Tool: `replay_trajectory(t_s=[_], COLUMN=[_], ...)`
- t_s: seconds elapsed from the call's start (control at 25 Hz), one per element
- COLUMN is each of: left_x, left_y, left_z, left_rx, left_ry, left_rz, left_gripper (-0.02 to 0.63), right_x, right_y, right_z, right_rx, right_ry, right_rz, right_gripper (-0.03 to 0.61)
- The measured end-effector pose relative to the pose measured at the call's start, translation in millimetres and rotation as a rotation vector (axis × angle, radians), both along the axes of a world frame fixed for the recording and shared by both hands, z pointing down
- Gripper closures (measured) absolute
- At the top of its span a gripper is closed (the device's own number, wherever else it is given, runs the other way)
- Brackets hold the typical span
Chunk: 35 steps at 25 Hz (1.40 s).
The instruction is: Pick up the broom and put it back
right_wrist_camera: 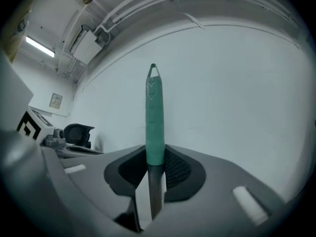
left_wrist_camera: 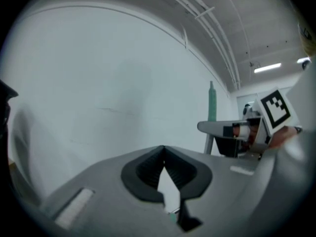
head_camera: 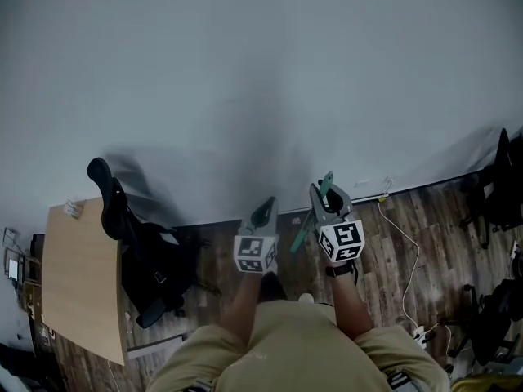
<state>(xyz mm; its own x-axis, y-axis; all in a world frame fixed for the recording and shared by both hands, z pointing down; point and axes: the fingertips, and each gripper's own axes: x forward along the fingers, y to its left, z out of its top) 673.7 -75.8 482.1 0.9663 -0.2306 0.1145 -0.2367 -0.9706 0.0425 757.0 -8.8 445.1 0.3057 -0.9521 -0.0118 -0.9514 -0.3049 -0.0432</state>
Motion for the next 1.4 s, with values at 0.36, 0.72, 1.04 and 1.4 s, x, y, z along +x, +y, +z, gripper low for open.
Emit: replay_trajectory(t_s=[0.36,0.72,1.04,1.4], left_x=[-48.4,-180.3,-431.9,-768.6], left_y=[24.6,-5.2,-34.9,60.5], left_z=[-10.8,-67.4,-94.2,-82.4], left_rx=[0.022,0.086,0.123,0.105], left_ry=[0.060,0.132,0.129,0.147], left_rz=[-0.067,-0.271,-0.629,-1.093], left_gripper=[0.612,0.612,0.612,0.612], right_x=[-53.2,-168.8,-415.6,-755.9], right_y=[11.3,-33.0,-97.2,-54.0], right_z=[5.9,-55.7,-72.8,-56.7], right_rx=[-0.035,0.107,0.072,0.027], right_ry=[0.066,0.045,0.104,0.163], right_rz=[-0.080,-0.365,-0.727,-1.183], right_gripper=[0.502,0.505,0.505,0.511])
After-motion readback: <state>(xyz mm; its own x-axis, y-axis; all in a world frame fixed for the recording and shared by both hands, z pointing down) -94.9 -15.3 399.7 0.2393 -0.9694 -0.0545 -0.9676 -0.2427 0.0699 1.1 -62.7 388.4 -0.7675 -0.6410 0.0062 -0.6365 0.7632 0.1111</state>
